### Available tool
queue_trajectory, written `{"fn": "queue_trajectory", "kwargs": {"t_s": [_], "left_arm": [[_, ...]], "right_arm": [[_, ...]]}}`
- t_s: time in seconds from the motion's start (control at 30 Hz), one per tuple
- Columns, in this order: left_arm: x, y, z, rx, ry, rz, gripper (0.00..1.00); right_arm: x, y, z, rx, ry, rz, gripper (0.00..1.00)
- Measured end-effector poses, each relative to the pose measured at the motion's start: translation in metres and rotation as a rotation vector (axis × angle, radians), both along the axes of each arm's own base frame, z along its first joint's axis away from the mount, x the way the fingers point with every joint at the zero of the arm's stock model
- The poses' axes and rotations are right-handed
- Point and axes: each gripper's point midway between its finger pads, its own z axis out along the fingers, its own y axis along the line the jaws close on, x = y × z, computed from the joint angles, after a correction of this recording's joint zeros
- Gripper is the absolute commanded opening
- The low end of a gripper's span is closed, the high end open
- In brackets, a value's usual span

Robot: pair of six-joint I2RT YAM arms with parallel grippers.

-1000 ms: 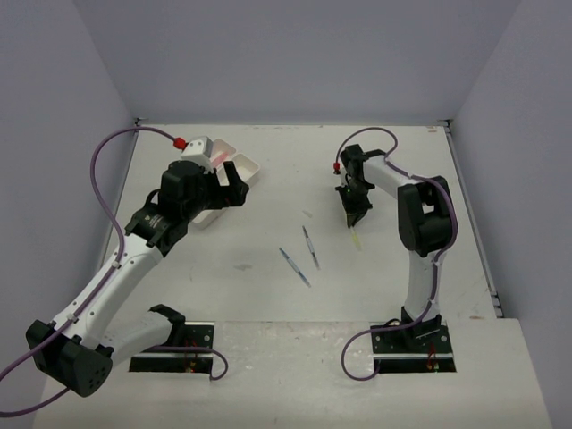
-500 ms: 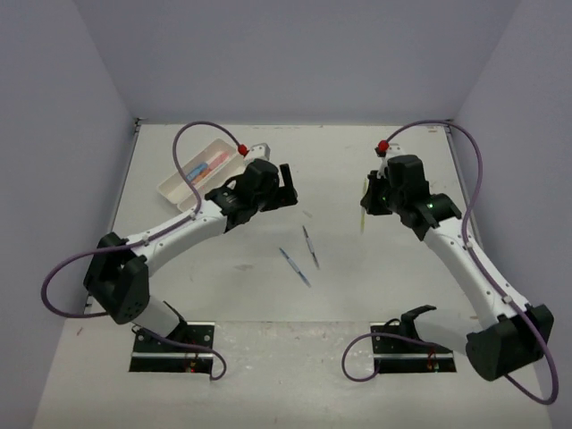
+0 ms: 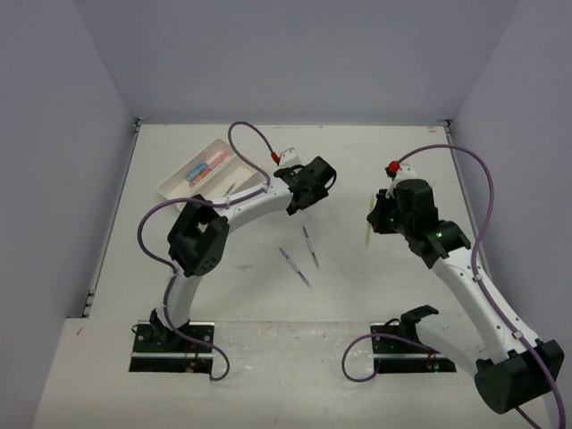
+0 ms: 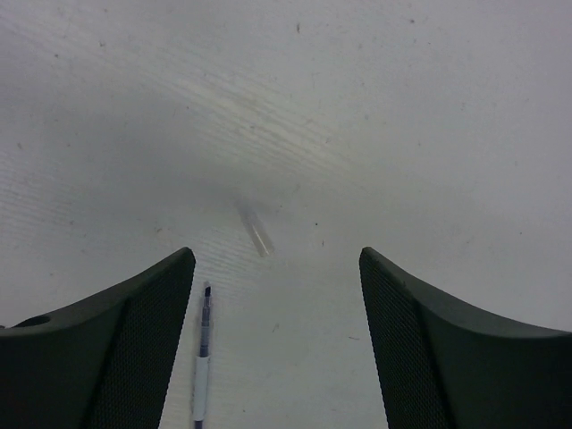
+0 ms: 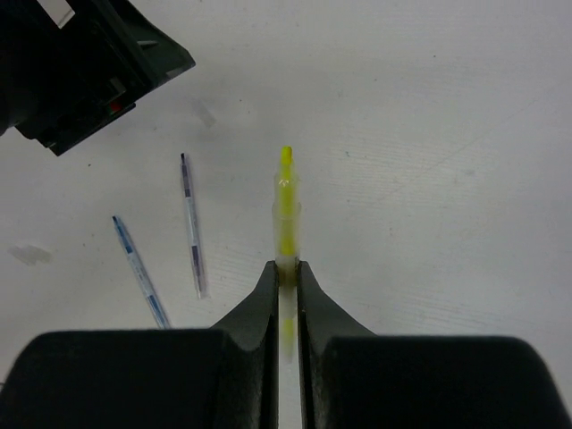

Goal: Sort the stationery into containers
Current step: Pick up the pen from the center of the board, then close the pen cap on the pen.

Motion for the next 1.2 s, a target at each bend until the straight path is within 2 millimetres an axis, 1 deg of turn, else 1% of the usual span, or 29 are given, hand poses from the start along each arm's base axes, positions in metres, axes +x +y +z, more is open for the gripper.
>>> {"fn": "queue_trajectory", "kwargs": {"t_s": [0.03, 0.07, 0.23, 0.3, 0.5, 0.63, 0.73, 0.8, 1.0, 1.07, 1.13, 1.2], "left_arm": [[-0.001, 0.001, -0.003, -0.001, 0.013, 0.018, 0.54], [-0.003, 0.003, -0.006, -0.001, 0.025, 0.035, 0.51], [-0.008, 0.006, -0.013, -0.009, 0.063, 0.093, 0.51], [-0.006, 0.003, -0.016, -0.012, 0.074, 0.103, 0.51], [-0.004, -0.008, -0.043, 0.011, 0.138, 0.109, 0.52], [-0.007, -0.008, -0.058, 0.036, 0.177, 0.108, 0.51], [-0.007, -0.008, -0.064, 0.047, 0.191, 0.110, 0.41], [-0.006, -0.010, -0.063, 0.046, 0.192, 0.112, 0.36], [-0.004, -0.012, -0.066, 0.057, 0.199, 0.107, 0.31], [-0.004, -0.012, -0.067, 0.061, 0.200, 0.104, 0.28], [-0.004, -0.012, -0.067, 0.067, 0.202, 0.099, 0.22], [-0.004, -0.011, -0.068, 0.075, 0.204, 0.090, 0.11]], "right_arm": [[-0.001, 0.000, 0.002, 0.004, -0.011, 0.000, 0.00], [-0.002, -0.001, 0.005, 0.008, -0.021, 0.000, 0.00], [-0.001, 0.001, 0.013, 0.025, -0.057, 0.009, 0.00], [-0.001, 0.002, 0.013, 0.026, -0.060, 0.012, 0.00], [-0.007, 0.004, 0.013, 0.044, -0.079, 0.033, 0.00], [-0.008, 0.004, 0.020, 0.057, -0.106, 0.038, 0.00], [-0.009, 0.005, 0.025, 0.067, -0.125, 0.045, 0.00], [-0.010, 0.006, 0.028, 0.075, -0.132, 0.051, 0.00], [-0.012, 0.006, 0.034, 0.085, -0.157, 0.055, 0.00], [-0.013, 0.006, 0.036, 0.088, -0.167, 0.055, 0.00], [-0.014, 0.006, 0.038, 0.091, -0.177, 0.055, 0.00], [-0.015, 0.006, 0.039, 0.093, -0.186, 0.056, 0.00]]}}
